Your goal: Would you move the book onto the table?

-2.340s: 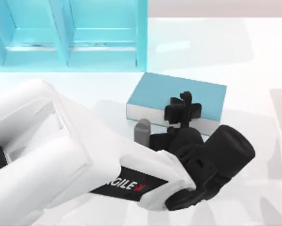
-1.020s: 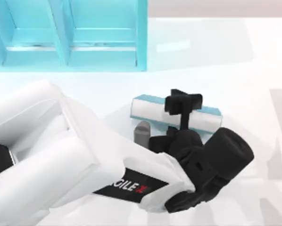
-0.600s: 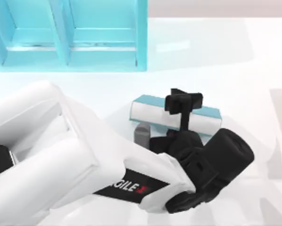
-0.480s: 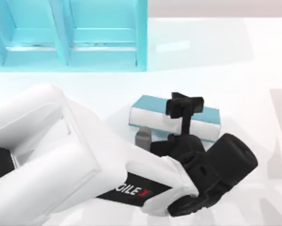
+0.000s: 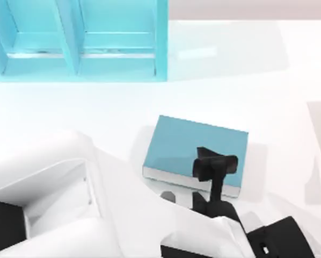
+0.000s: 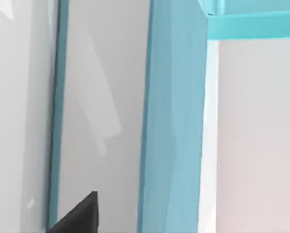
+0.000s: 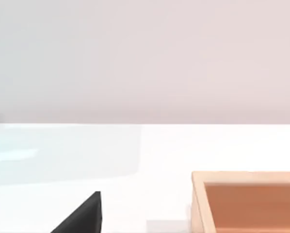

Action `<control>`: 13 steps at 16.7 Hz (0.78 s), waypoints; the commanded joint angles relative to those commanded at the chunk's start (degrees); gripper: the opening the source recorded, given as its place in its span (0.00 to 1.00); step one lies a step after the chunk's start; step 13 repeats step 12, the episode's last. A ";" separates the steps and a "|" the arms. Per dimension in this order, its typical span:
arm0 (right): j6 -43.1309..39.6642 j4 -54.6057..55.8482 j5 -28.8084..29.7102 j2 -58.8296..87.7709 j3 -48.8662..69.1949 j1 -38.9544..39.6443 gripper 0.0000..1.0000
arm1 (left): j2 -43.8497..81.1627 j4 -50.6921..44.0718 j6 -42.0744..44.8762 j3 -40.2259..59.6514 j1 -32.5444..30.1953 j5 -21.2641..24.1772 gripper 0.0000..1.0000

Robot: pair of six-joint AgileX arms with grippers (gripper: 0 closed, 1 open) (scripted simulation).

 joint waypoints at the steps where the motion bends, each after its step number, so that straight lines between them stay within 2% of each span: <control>1: 0.00 0.00 0.00 0.00 0.00 0.00 1.00 | -0.15 -4.95 -4.43 0.50 -1.48 -0.59 1.00; 7: 0.00 0.00 0.00 0.00 0.00 0.00 1.00 | -1.22 -28.90 -27.07 3.35 -9.25 -3.71 1.00; 10: 0.00 0.00 0.00 0.00 0.00 0.00 1.00 | -1.55 -33.70 -31.87 4.10 -11.17 -4.62 1.00; 13: 0.00 0.00 0.00 0.00 0.00 0.00 1.00 | -1.58 -34.04 -32.22 4.17 -11.32 -4.69 1.00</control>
